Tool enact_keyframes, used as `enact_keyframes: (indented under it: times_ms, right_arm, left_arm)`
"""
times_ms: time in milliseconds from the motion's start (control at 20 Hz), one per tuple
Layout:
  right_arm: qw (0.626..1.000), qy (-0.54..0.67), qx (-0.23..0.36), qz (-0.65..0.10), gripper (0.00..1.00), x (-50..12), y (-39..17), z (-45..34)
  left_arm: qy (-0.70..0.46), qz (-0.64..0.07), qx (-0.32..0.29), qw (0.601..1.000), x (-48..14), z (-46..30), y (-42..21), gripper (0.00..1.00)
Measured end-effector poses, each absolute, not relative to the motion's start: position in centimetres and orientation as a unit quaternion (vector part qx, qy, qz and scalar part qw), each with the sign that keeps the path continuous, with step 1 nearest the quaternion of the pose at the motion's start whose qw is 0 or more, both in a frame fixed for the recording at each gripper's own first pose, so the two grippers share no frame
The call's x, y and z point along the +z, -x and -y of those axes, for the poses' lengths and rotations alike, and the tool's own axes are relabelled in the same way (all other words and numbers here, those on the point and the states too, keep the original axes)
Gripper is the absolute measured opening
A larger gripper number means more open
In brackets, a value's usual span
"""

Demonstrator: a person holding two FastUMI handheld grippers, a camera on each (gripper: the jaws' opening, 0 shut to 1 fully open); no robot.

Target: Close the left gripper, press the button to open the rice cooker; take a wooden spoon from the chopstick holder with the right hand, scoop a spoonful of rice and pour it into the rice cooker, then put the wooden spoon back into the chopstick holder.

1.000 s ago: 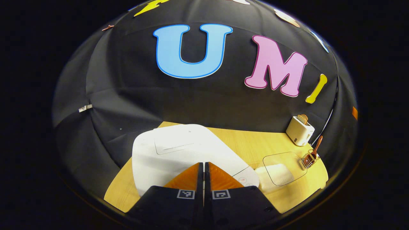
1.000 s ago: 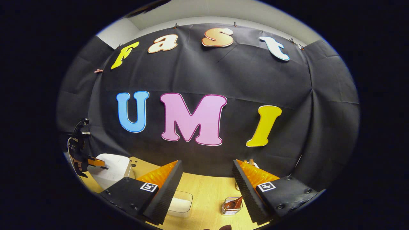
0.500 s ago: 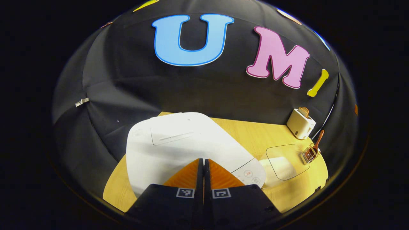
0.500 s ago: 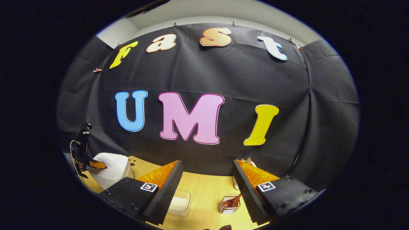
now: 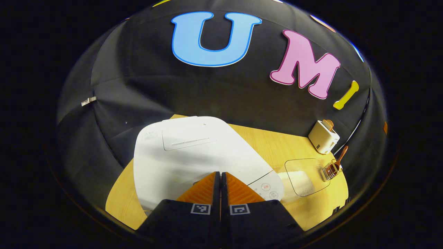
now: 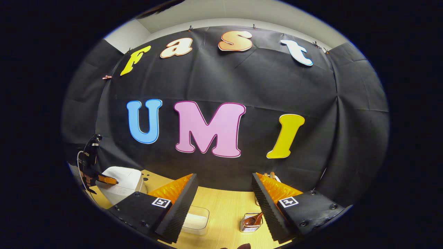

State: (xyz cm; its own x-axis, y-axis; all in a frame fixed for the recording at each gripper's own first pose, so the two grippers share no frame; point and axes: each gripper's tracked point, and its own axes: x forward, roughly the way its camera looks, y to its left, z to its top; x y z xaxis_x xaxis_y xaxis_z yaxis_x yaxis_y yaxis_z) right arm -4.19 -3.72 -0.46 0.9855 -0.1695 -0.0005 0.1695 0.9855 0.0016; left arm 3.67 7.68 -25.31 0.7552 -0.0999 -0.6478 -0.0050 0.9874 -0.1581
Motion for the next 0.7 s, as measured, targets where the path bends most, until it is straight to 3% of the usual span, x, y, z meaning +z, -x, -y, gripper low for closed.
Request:
enact_keyframes:
  times_ms: [700]
  right_arm:
    - [0.995, 0.004, -0.097, 0.009, 0.97, 0.3, 5.3, 4.5]
  left_arm:
    - [0.032, -0.114, 0.03, 0.992, -9.8, -12.9, -9.8, 0.06]
